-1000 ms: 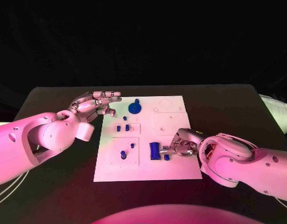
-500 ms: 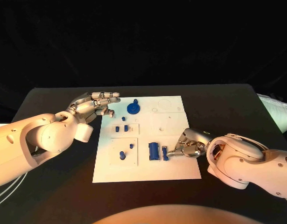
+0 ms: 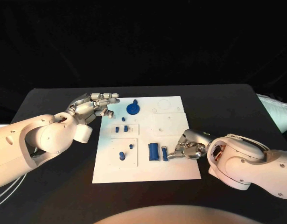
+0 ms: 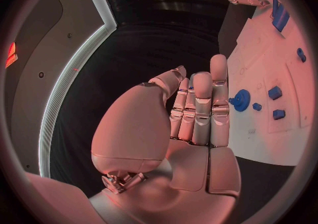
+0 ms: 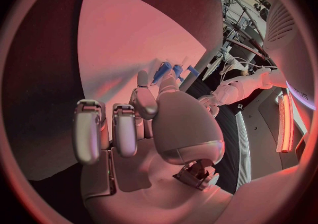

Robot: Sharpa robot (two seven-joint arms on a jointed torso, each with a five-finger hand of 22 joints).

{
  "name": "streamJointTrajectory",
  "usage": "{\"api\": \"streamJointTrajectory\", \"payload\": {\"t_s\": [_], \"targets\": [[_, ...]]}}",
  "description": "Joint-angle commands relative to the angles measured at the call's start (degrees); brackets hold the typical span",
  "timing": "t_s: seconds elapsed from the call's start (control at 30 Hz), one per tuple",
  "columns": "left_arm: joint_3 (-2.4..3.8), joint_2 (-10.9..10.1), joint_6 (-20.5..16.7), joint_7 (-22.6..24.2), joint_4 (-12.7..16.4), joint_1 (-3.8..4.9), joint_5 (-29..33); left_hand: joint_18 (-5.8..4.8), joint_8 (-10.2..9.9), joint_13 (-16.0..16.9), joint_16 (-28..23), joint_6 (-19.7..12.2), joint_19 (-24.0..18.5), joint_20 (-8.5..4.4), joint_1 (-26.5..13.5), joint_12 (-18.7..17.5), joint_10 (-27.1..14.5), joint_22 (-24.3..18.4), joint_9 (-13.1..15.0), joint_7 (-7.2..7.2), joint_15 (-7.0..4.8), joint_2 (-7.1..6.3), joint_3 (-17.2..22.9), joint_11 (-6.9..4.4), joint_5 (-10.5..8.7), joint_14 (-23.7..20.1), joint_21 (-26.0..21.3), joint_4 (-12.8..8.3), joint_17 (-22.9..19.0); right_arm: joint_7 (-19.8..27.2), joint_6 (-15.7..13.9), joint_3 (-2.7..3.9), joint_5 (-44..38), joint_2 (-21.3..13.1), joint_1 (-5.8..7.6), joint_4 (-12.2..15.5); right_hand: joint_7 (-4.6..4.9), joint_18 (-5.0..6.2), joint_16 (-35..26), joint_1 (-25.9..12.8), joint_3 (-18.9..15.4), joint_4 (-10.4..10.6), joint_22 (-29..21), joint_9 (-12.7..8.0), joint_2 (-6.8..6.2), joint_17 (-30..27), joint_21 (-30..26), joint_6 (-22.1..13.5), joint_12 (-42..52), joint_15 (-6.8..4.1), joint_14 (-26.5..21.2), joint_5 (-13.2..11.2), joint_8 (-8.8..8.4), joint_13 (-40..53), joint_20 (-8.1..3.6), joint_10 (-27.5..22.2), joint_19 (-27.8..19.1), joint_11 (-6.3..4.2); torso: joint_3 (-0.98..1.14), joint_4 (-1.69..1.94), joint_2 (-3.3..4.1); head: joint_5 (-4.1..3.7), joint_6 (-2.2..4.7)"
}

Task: Assemble the parts on the task board

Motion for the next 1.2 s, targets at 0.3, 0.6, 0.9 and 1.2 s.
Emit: {"api": "streamJointTrajectory", "payload": {"t_s": [0.3, 0.6, 0.9, 1.2], "targets": [[0.02, 0.09, 1.15, 0.03, 0.02, -0.07, -0.12, 0.45, 0.31, -0.06, -0.29, -0.54, -0.45, 0.15, 0.07, 0.38, -0.15, -0.05, -0.09, 0.03, 0.30, 0.41, -0.29, 0.08, -0.25, -0.12, -0.25, 0.07, -0.05, -0.17, 3.25, 0.00, -0.75, 1.12, -0.11, -0.25, -0.06, -0.64, -0.14, -0.10, -0.69, 0.24, 4.91, 0.10, -0.23, 10.52, 0.19, -0.05, 0.01, -0.22, 4.94, -0.43, 0.09, 0.17, -0.25, 1.20, 1.71, 0.29, -0.06, 0.05, 0.08, 0.29, -0.29], [0.02, 0.01, 1.11, 0.01, 0.09, -0.08, -0.12, 0.45, 0.33, -0.06, -0.27, -0.57, -0.48, 0.16, 0.09, 0.43, -0.19, -0.07, -0.10, 0.04, 0.30, 0.44, -0.34, 0.09, -0.25, -0.18, -0.28, 0.02, -0.06, -1.34, 3.09, 0.00, -1.75, 1.71, -0.15, -1.09, -0.08, -0.67, -0.06, 0.08, -0.70, 0.25, 5.03, 0.13, -0.16, 10.66, 0.27, 0.02, 0.30, -0.22, 4.97, -0.47, 0.14, 0.32, -0.25, 1.26, 1.76, 0.28, -0.02, 0.06, 0.09, 0.32, -0.40], [0.02, 0.02, 1.14, 0.01, 0.14, -0.08, -0.12, 0.45, 0.33, -0.06, -0.27, -0.57, -0.48, 0.16, 0.09, 0.43, -0.19, -0.07, -0.10, 0.04, 0.30, 0.44, -0.34, 0.09, -0.25, -0.18, -0.28, 0.02, -0.06, -2.25, 2.77, 0.00, -2.39, 3.46, -0.15, -3.63, -0.16, -0.70, 0.07, 0.33, -0.55, 0.45, 5.18, 0.19, 0.55, 10.85, 0.37, 0.24, 0.89, -0.25, 5.01, -0.38, 0.25, 0.62, -0.26, 1.44, 1.82, 0.22, 0.10, 0.13, 0.12, 0.34, -0.59], [0.02, 0.13, 1.17, -0.08, 0.07, -0.10, -0.12, 0.45, 0.33, -0.06, -0.27, -0.57, -0.48, 0.16, 0.09, 0.43, -0.19, -0.07, -0.10, 0.04, 0.30, 0.44, -0.34, 0.09, -0.25, -0.18, -0.28, 0.02, -0.06, -1.85, 3.10, 0.00, -1.79, 4.42, -0.16, -4.28, -0.16, -0.68, -0.05, 0.45, -0.58, 0.41, 5.08, 0.19, 0.54, 10.67, 0.30, 0.21, 0.56, -0.26, 4.98, -0.36, 0.23, 0.47, -0.26, 1.40, 1.78, 0.22, 0.00, 0.00, 0.01, 0.37, -0.49]]}}
